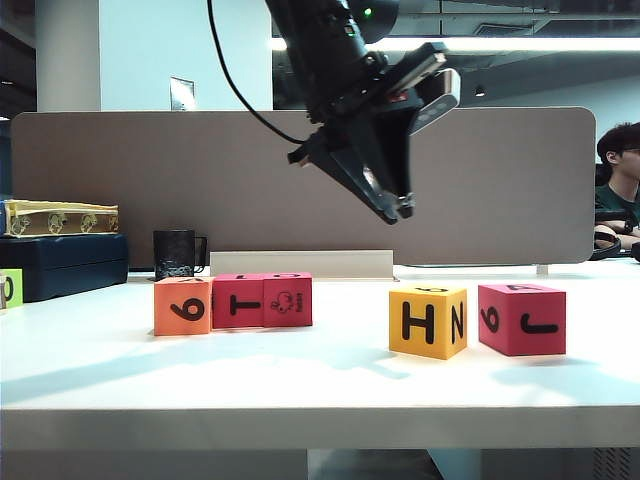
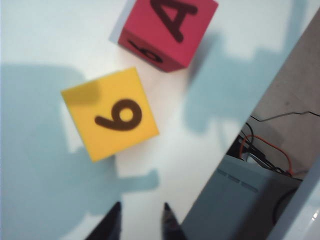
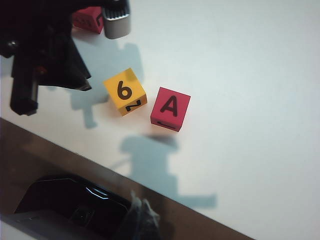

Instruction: Select the appropriate blocks from the scattered letter blocks on the table and arrange them in a row to spell out "ALOHA".

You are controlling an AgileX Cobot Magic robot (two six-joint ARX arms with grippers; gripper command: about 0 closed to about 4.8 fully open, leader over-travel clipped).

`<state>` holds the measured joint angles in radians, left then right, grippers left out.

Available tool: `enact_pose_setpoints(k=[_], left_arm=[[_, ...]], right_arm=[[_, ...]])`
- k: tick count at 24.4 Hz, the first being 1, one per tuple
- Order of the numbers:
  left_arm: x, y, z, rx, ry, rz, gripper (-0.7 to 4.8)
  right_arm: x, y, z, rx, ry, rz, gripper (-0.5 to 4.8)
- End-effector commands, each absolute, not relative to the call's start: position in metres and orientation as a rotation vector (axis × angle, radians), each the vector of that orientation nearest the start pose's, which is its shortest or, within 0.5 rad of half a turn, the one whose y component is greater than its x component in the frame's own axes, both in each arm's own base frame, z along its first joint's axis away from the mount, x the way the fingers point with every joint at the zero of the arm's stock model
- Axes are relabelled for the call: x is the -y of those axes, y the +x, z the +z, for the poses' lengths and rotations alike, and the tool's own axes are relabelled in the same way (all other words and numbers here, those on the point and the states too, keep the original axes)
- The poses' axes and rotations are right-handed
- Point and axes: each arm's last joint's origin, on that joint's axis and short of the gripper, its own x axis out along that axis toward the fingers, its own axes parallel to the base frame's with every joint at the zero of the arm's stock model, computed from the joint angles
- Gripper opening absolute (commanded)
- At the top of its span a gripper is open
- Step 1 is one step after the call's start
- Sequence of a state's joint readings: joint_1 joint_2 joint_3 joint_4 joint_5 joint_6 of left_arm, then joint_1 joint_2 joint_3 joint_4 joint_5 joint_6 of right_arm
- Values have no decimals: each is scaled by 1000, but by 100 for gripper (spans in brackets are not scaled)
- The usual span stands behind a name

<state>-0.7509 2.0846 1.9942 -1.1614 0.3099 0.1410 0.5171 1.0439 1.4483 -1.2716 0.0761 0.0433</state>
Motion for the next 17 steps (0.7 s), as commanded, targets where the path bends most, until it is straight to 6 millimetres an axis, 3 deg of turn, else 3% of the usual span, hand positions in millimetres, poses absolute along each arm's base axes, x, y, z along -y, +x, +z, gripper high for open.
enact_pose_setpoints(k=[1, 4, 7, 13, 17], left_arm=[[304, 309, 281, -1166, 408, -964, 163], [306, 310, 277, -1166, 429, -939, 249], [309, 310, 265, -1230, 433, -912, 255], [323, 303, 237, -1329, 494, -929, 118], [332, 300, 225, -1341, 524, -950, 78]], right_arm=[[-73, 133, 411, -830, -213, 396, -7], [-73, 133, 411, -830, -213, 396, -7], [-73, 133, 411, -830, -213, 396, -7], [-73, 133, 411, -830, -213, 396, -7], [-73, 133, 411, -830, -213, 396, -6]])
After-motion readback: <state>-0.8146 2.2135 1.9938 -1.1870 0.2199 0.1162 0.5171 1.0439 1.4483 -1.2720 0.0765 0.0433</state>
